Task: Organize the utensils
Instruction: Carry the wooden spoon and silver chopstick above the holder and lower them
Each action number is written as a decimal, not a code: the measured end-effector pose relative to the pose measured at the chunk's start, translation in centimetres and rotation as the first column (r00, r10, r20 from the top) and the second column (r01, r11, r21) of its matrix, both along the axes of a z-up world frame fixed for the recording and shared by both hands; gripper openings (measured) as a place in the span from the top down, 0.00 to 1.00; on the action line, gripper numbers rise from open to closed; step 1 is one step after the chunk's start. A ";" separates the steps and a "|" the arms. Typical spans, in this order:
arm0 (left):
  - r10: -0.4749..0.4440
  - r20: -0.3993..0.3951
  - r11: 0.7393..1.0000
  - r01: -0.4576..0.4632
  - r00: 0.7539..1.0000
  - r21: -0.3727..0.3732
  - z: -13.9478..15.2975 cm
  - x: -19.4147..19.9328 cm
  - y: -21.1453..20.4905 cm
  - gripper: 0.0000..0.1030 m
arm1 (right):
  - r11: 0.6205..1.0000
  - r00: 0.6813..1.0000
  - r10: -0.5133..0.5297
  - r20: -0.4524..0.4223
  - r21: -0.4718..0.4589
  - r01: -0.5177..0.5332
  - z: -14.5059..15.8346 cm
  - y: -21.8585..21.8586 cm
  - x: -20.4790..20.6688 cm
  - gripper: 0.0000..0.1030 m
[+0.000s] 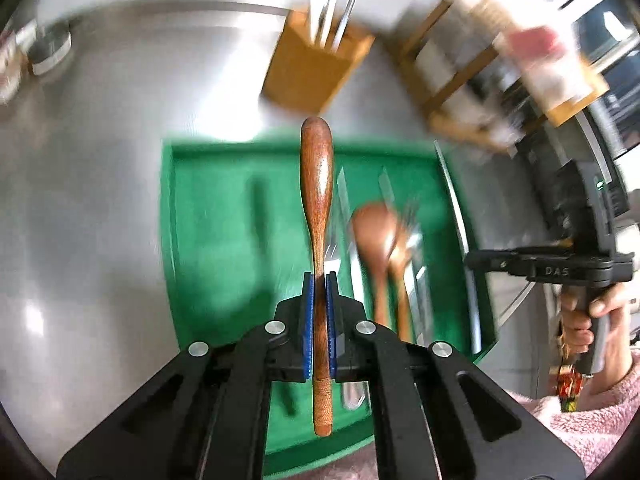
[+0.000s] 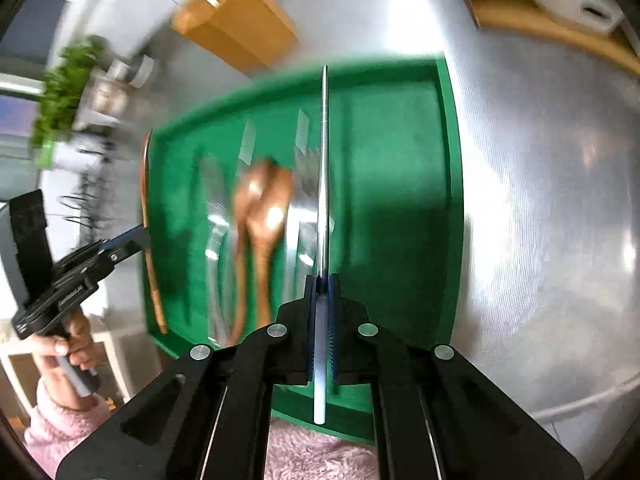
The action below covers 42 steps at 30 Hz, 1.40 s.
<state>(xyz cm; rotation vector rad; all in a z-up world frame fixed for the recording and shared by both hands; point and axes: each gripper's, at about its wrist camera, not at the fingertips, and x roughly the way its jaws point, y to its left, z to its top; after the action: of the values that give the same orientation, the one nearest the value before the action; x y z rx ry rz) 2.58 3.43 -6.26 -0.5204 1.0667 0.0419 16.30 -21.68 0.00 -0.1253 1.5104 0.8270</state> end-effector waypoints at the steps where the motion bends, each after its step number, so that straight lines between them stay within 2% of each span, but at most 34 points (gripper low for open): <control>1: 0.017 0.053 1.000 -0.018 0.998 0.021 1.0 -0.1 0.1 0.96 | 0.999 0.999 0.002 0.038 0.042 -0.004 1.2 0.2 0.2 0.95; 2: 0.033 0.097 0.998 -0.037 0.995 0.044 1.9 -0.1 0.3 0.96 | 0.997 0.997 0.002 0.072 0.073 -0.007 2.0 0.2 1.0 0.95; 5: 0.081 0.247 0.990 -0.108 0.966 0.096 4.1 0.5 1.4 0.96 | 0.976 0.968 -0.044 0.245 0.219 -0.011 4.7 1.3 2.0 0.94; 8: 0.114 0.394 0.978 -0.173 0.912 0.117 6.2 1.3 1.9 0.96 | 0.942 0.922 -0.103 0.374 0.335 -0.031 6.7 3.0 2.7 0.94; 10: 0.134 0.457 0.967 -0.217 0.879 0.134 7.1 2.3 2.1 0.95 | 0.920 0.879 -0.148 0.453 0.389 -0.045 7.5 4.2 3.8 0.94; 14: 0.183 0.555 0.948 -0.294 0.812 0.118 8.4 4.1 3.2 0.95 | 0.882 0.820 -0.237 0.520 0.469 -0.043 8.5 6.8 5.7 0.94; 15: 0.190 0.595 0.940 -0.319 0.781 0.119 8.8 4.8 3.6 0.95 | 0.880 0.811 -0.248 0.531 0.473 -0.041 8.7 7.4 5.8 0.94; 17: 0.198 0.638 0.926 -0.354 0.745 0.127 9.3 6.1 3.7 0.96 | 0.870 0.795 -0.280 0.538 0.493 -0.027 8.9 8.9 7.1 0.94; 21: 0.226 0.665 0.913 -0.393 0.712 0.112 9.5 9.0 5.5 0.96 | 0.860 0.781 -0.313 0.541 0.510 -0.009 8.2 11.9 9.1 0.94; 27: 0.269 0.646 0.912 -0.405 0.714 0.068 7.5 13.2 7.4 0.96 | 0.853 0.777 -0.332 0.535 0.522 0.005 7.8 14.2 10.8 0.94; 30: 0.246 0.631 0.916 -0.389 0.736 0.097 6.0 14.5 7.3 0.96 | 0.869 0.778 -0.305 0.549 0.495 -0.008 6.9 14.8 11.0 0.94; 32: 0.198 0.624 0.921 -0.361 0.756 0.145 5.0 14.9 6.8 0.96 | 0.879 0.785 -0.287 0.549 0.477 -0.012 6.0 14.6 11.0 0.94; 36: 0.129 0.607 0.934 -0.302 0.785 0.193 3.4 14.5 6.0 0.95 | 0.895 0.798 -0.250 0.549 0.445 -0.026 4.5 14.1 10.9 0.94; 42: 0.108 0.562 0.955 -0.243 0.820 0.172 1.4 14.2 6.5 0.95 | 0.911 0.827 -0.186 0.530 0.408 -0.057 2.8 13.7 10.5 0.94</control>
<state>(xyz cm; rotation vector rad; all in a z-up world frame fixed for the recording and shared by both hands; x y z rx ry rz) 16.75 9.88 -4.82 -0.3775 0.4354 0.1732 26.84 -7.97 2.76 0.0012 0.7585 0.9338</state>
